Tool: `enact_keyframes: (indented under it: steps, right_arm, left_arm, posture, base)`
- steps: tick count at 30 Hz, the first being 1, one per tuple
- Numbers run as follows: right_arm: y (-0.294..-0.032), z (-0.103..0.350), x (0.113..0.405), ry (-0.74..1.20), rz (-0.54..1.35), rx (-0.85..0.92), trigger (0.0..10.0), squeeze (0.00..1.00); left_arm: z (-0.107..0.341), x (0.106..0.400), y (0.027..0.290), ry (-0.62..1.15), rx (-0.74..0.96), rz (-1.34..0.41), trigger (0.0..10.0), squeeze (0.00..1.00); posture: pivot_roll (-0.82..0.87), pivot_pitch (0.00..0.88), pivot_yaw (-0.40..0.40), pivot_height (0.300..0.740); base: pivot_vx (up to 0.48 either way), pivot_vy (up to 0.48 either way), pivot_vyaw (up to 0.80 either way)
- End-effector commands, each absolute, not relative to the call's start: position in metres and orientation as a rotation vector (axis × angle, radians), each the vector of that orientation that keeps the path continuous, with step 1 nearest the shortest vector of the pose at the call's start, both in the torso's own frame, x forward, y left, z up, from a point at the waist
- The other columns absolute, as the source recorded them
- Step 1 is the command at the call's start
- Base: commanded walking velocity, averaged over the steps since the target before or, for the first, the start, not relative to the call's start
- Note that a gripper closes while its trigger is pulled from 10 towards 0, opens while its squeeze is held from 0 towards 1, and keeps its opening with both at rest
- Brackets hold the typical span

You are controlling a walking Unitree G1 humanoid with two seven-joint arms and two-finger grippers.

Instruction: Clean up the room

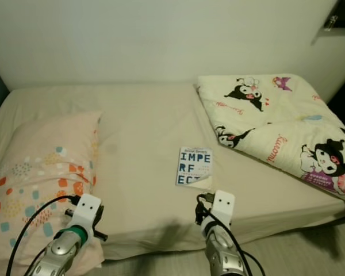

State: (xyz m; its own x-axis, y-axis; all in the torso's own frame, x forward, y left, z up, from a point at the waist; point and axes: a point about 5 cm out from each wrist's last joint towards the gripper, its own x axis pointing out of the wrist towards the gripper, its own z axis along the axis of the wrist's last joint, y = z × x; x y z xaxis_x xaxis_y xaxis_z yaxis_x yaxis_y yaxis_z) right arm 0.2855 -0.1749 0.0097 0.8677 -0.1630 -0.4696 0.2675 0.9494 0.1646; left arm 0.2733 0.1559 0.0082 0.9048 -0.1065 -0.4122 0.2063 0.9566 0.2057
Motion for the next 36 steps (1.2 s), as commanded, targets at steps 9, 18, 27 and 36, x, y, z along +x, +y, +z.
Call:
enact_keyframes:
  steps: [9,18,27,36]
  right_arm:
    - [-0.1739,0.0028,0.2818,0.526,-0.212,0.225,10.0,0.00]
    - [-0.1719,0.0021,0.2825,0.540,-0.194,0.203,10.0,0.00]
    - [-0.1718,0.0019,0.2834,0.556,-0.197,0.191,10.0,0.00]
    - [-0.1738,0.0023,0.2834,0.531,-0.233,0.255,10.0,0.00]
  left_arm:
    - [0.0035,0.2713,0.1619,0.426,0.251,-0.165,10.0,0.00]
    - [-0.0004,0.2704,0.1591,0.432,0.251,-0.160,10.0,0.00]
    - [-0.0005,0.2717,0.1567,0.433,0.252,-0.168,10.0,0.00]
    - [0.0021,0.2757,0.1565,0.409,0.265,-0.148,10.0,0.00]
  posture:
    - [0.06,0.070,0.011,0.740]
    - [0.07,0.075,0.007,0.740]
    - [0.08,0.094,0.018,0.740]
    - [0.11,0.080,0.010,0.740]
  base:
    - [0.000,0.000,0.00]
    - [0.000,0.000,0.00]
    - [0.000,0.000,0.00]
    - [0.000,0.000,0.00]
